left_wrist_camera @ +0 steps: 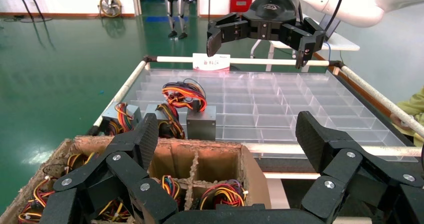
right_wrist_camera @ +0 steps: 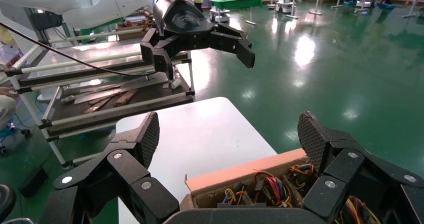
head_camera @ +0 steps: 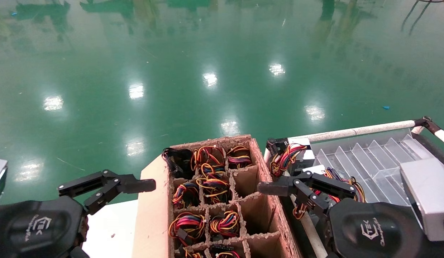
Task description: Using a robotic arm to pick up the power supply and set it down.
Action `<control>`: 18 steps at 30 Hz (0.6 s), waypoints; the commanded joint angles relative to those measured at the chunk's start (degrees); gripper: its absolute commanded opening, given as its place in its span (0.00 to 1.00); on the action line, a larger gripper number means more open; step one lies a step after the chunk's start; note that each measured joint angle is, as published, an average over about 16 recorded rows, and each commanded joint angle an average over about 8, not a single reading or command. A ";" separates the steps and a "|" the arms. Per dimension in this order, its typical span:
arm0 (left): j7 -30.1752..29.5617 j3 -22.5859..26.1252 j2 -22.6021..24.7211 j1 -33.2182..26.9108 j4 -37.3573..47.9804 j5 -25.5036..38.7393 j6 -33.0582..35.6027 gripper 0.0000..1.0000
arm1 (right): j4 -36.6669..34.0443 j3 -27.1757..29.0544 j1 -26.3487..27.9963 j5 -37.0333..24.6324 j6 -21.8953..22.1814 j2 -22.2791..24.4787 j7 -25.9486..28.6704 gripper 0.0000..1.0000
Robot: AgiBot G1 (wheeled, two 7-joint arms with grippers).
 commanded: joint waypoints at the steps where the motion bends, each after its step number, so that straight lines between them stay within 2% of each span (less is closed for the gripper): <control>1: 0.00 0.00 0.00 0.00 0.00 0.00 0.00 1.00 | 0.00 0.00 0.00 0.00 0.00 0.00 0.00 1.00; 15: 0.00 0.00 0.00 0.00 0.00 0.00 0.00 1.00 | 0.00 0.00 0.00 0.00 0.00 0.00 0.00 1.00; 16: 0.00 0.00 0.00 0.00 0.00 0.00 0.00 0.91 | 0.00 0.00 0.00 0.00 0.00 0.00 0.00 1.00; 18: 0.00 0.00 0.00 0.00 0.00 0.00 0.00 0.66 | 0.00 0.00 0.00 0.00 0.00 0.00 0.00 1.00</control>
